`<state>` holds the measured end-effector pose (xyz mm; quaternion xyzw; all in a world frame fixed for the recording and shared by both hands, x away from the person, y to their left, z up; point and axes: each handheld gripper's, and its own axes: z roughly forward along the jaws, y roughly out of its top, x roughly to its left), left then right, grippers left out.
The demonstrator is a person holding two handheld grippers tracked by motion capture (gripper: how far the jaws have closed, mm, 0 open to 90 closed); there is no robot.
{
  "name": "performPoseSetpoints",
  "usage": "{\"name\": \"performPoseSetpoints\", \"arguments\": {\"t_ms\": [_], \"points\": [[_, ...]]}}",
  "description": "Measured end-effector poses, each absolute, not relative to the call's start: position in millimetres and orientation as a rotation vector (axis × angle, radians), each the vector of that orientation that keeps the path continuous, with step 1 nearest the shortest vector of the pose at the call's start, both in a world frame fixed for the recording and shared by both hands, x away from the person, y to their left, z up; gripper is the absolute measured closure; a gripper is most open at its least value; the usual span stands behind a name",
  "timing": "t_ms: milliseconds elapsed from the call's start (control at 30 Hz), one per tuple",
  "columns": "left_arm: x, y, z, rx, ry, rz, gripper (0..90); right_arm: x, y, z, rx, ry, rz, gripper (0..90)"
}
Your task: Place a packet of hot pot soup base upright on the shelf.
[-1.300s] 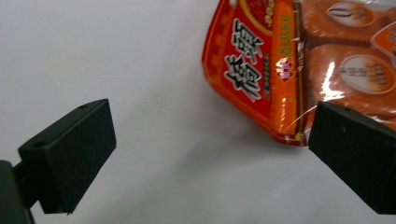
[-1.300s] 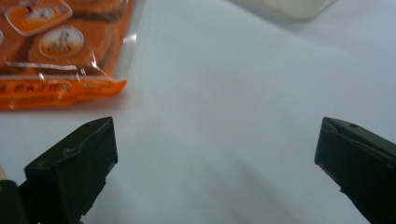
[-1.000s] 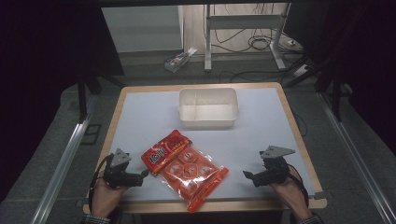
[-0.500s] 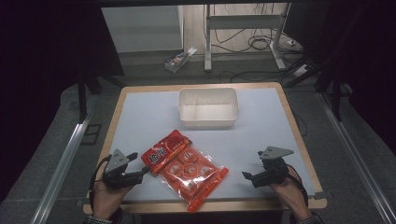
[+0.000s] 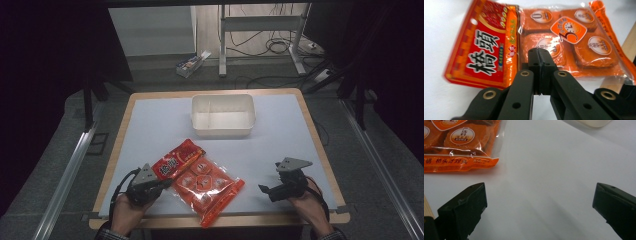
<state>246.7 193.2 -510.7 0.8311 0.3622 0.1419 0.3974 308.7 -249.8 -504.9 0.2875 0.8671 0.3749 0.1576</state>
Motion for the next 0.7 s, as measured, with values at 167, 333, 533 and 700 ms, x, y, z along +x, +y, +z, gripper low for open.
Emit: {"name": "performPoseSetpoints", "arguments": {"t_ms": [167, 333, 533, 700], "points": [[254, 181, -520, 2.169, 0.952, 0.357, 89.8, 308, -248, -505, 0.81, 2.483, 1.055, 0.0], [257, 173, -526, 2.208, 0.973, 0.358, 89.7, 308, -247, -506, 0.807, 2.488, 1.046, 0.0], [258, 171, -527, 2.212, 1.018, 0.351, 89.9, 308, -245, -508, 0.801, 2.504, 1.025, 0.3], [256, 169, -529, 2.225, 1.034, 0.363, 89.9, 308, -244, -509, 0.789, 2.509, 1.016, 0.5]]}}
